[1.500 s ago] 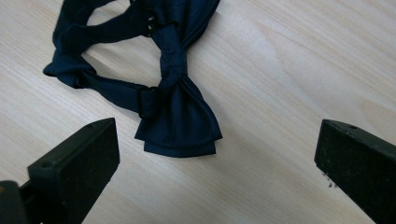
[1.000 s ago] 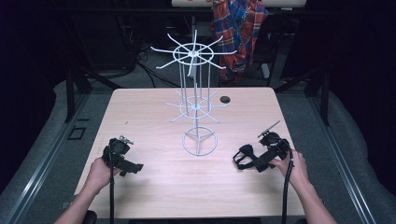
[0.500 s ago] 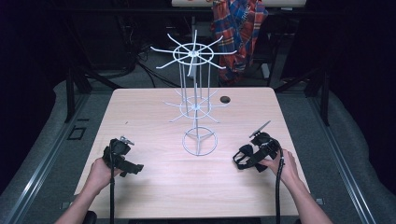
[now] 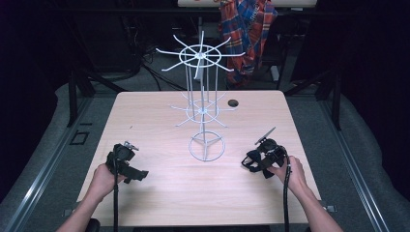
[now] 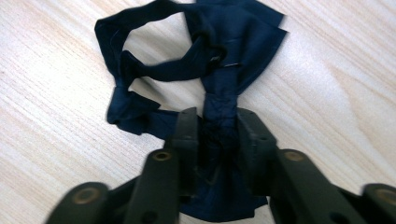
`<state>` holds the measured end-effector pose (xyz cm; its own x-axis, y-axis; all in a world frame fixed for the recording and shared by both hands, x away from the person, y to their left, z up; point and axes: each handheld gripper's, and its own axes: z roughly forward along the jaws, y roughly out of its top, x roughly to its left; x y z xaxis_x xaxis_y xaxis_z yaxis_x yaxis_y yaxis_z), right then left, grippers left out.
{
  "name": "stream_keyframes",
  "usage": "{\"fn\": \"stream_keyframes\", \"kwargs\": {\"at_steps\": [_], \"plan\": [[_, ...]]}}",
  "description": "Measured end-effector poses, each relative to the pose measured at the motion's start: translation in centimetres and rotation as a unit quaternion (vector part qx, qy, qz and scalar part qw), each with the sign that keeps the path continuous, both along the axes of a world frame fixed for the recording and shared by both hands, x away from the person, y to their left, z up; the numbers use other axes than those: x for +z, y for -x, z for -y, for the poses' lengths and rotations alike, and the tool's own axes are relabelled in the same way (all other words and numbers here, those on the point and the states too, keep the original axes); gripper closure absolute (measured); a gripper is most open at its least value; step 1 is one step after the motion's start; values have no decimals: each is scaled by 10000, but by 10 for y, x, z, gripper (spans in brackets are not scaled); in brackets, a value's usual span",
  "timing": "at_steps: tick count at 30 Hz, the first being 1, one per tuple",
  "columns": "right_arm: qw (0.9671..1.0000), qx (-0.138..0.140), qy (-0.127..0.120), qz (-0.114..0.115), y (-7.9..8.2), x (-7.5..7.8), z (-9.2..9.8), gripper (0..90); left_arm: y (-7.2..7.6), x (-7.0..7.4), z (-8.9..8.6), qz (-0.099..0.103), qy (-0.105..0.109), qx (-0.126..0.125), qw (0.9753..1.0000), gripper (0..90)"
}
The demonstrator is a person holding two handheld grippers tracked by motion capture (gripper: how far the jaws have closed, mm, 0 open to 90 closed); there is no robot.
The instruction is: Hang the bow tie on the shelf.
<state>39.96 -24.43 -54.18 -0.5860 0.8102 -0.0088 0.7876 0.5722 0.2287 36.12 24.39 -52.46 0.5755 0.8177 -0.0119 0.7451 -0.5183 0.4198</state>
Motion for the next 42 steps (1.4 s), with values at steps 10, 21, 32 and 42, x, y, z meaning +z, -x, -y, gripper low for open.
{"fn": "stream_keyframes", "kwargs": {"at_steps": [10, 21, 32, 42], "plan": [[9987, -55, -377, 340, 4, 14, 2, 755, 0, 0, 1, 2, 22, -37, 10000, 1], [9956, -153, -746, 544, 7, 27, 6, 754, 0, 0, 2, 5, 9, -49, 10000, 1], [9910, -296, -1087, 721, 8, 36, 14, 754, 0, 0, 2, -19, 2, -65, 10000, 1], [9901, -293, -1135, 770, 9, 41, 18, 754, 0, 0, 2, -16, -19, -100, 9999, 0]]}}
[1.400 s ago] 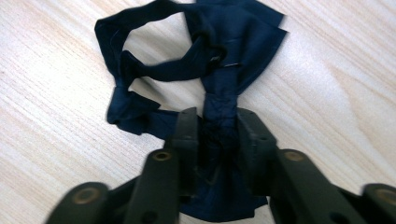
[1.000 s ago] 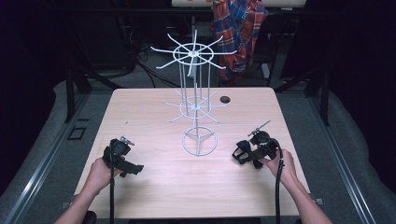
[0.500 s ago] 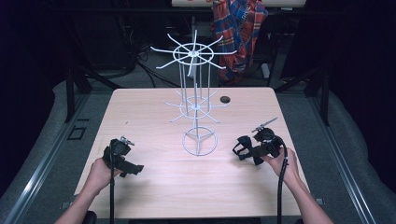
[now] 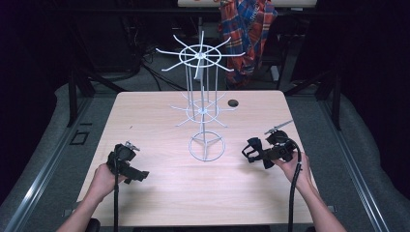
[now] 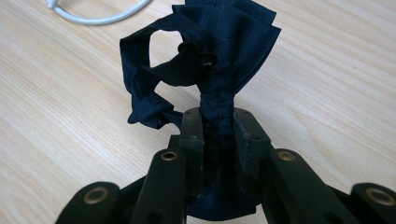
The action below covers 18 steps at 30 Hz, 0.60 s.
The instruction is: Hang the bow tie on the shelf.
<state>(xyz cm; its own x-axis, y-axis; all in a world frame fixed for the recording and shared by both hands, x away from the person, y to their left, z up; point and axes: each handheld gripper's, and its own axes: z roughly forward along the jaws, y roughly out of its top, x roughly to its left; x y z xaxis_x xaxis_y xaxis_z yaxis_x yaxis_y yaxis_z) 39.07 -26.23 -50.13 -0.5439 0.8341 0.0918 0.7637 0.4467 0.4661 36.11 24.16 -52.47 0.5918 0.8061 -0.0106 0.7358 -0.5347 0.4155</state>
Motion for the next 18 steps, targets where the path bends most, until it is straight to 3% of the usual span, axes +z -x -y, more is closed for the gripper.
{"fn": "stream_keyframes", "kwargs": {"at_steps": [4, 10, 18], "plan": [[9999, -11, -130, 60, 1, 1, 0, 754, 0, 0, 0, 7, -2, -6, 10000, 0], [9999, 16, -88, 53, 0, 4, 1, 754, 0, 0, 1, 18, 2, 1, 10000, 0], [9997, -14, -207, 87, 0, 7, 1, 754, 0, 0, 1, 15, -9, -14, 10000, 0]]}}
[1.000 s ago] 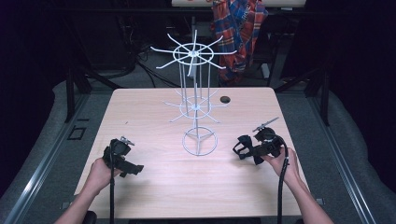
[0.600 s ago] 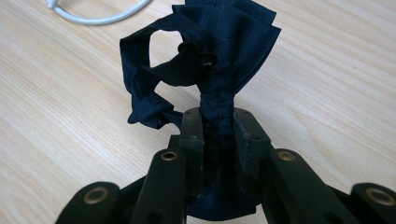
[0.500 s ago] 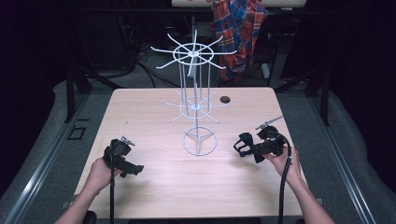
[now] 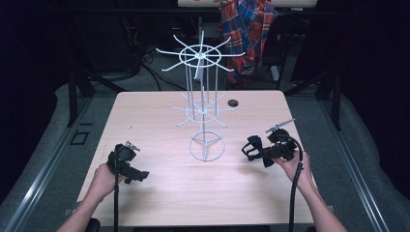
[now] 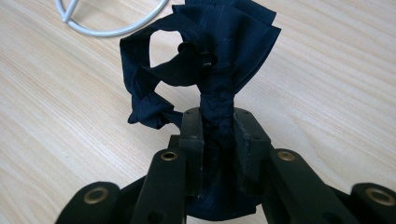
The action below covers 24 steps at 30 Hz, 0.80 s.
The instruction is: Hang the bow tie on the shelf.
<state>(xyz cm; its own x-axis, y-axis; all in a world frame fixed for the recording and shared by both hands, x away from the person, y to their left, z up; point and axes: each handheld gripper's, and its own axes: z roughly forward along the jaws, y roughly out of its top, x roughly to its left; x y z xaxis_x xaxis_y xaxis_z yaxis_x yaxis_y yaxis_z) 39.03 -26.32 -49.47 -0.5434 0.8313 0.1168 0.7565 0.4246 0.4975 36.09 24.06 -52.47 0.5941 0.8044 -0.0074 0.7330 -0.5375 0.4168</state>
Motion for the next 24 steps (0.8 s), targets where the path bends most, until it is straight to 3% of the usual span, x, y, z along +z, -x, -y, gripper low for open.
{"fn": "stream_keyframes", "kwargs": {"at_steps": [24], "plan": [[9999, -14, -122, 86, -3, 13, -2, 754, 0, 1, 1, -12, -2, -39, 10000, 0]]}}
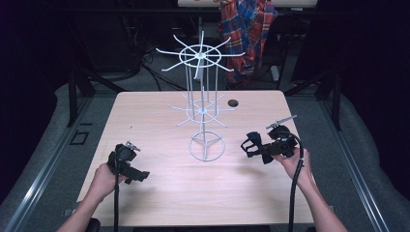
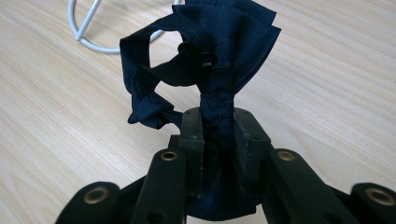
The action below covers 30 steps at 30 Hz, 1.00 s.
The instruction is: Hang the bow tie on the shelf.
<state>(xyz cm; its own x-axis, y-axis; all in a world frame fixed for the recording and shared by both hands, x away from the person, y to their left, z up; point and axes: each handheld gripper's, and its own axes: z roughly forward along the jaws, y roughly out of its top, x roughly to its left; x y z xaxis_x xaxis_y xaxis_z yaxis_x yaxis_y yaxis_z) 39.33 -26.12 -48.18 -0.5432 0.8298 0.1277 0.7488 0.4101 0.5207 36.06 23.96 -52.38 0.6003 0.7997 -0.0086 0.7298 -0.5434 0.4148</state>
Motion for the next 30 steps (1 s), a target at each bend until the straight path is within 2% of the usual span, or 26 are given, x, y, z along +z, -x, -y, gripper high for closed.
{"fn": "stream_keyframes", "kwargs": {"at_steps": [20, 30], "plan": [[9999, -9, -110, 66, -5, 14, 0, 754, -1, 0, 2, 26, 26, 0, 10000, 0], [9996, -16, -204, 206, -11, 23, -4, 754, -1, 0, 2, 21, 29, -1, 10000, 0]]}}
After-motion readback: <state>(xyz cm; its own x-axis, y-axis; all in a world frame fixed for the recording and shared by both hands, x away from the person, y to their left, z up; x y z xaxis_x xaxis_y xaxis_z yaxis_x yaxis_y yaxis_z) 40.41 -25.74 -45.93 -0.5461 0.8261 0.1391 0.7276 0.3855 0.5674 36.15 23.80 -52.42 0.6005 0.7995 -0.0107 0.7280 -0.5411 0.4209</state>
